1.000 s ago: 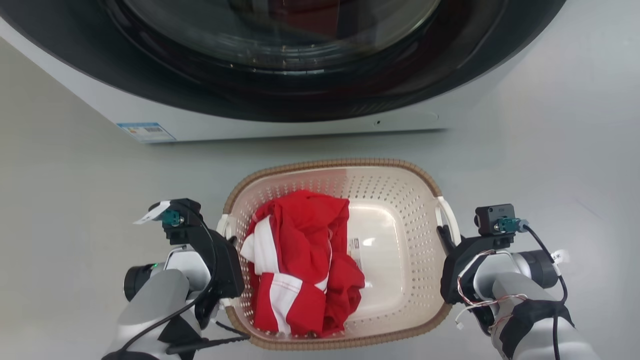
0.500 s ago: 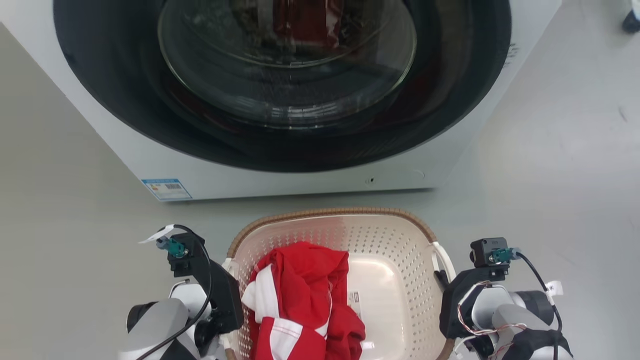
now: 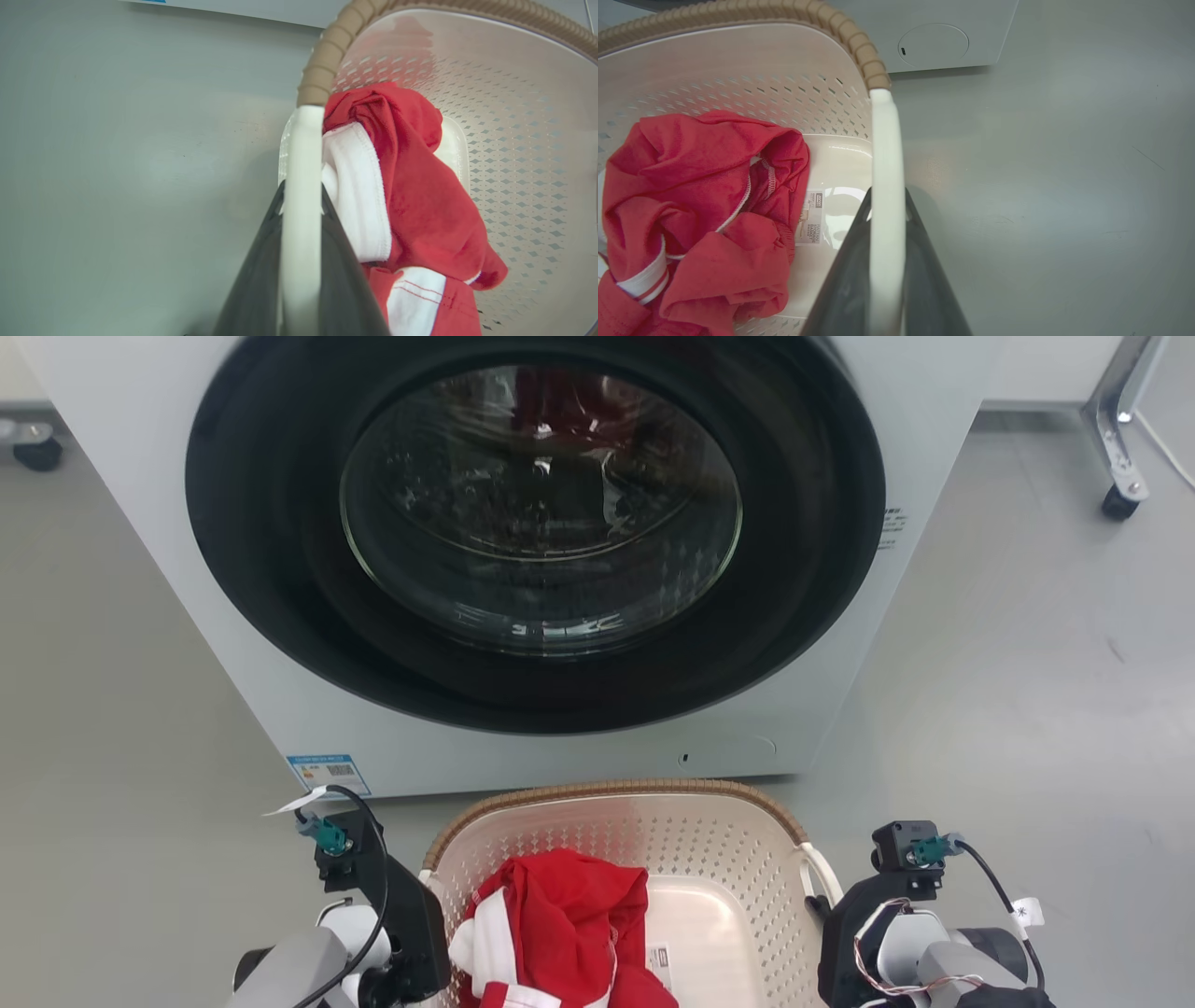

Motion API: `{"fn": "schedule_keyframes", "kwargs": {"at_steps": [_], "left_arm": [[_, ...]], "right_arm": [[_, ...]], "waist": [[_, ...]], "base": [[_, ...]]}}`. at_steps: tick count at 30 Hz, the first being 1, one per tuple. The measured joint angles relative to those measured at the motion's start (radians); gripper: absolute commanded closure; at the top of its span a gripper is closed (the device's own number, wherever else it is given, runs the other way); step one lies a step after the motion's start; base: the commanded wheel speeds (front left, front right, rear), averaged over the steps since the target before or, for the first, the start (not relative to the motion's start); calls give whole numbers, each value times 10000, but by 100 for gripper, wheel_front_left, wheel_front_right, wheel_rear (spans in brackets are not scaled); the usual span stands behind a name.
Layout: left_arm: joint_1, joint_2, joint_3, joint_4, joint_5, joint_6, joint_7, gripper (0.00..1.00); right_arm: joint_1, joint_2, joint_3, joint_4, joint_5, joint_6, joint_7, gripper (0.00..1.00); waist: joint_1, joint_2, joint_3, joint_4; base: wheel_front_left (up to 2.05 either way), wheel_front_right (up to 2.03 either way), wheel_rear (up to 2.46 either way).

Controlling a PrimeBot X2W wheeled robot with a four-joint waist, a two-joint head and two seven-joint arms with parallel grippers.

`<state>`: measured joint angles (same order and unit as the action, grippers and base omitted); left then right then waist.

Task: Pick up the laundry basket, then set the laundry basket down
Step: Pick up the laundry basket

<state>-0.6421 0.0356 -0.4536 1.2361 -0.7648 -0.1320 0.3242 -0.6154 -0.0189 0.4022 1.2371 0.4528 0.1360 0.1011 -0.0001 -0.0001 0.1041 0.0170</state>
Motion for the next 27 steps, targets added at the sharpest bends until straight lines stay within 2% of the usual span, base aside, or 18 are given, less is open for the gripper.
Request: {"fn": "schedule_keyframes", "kwargs": {"at_steps": [13, 27], "left_arm": [[386, 115, -136, 2, -339, 0, 372, 100], [765, 180, -303, -44, -531, 0, 604, 100]], "right_arm": [[391, 8, 345, -127, 694, 6, 539, 100], [750, 29, 487, -67, 1225, 6, 834, 100]], "waist": [[1, 0, -972, -28], [1, 2, -1385, -76]], "base": [[0, 0, 0], [0, 0, 0]]}}
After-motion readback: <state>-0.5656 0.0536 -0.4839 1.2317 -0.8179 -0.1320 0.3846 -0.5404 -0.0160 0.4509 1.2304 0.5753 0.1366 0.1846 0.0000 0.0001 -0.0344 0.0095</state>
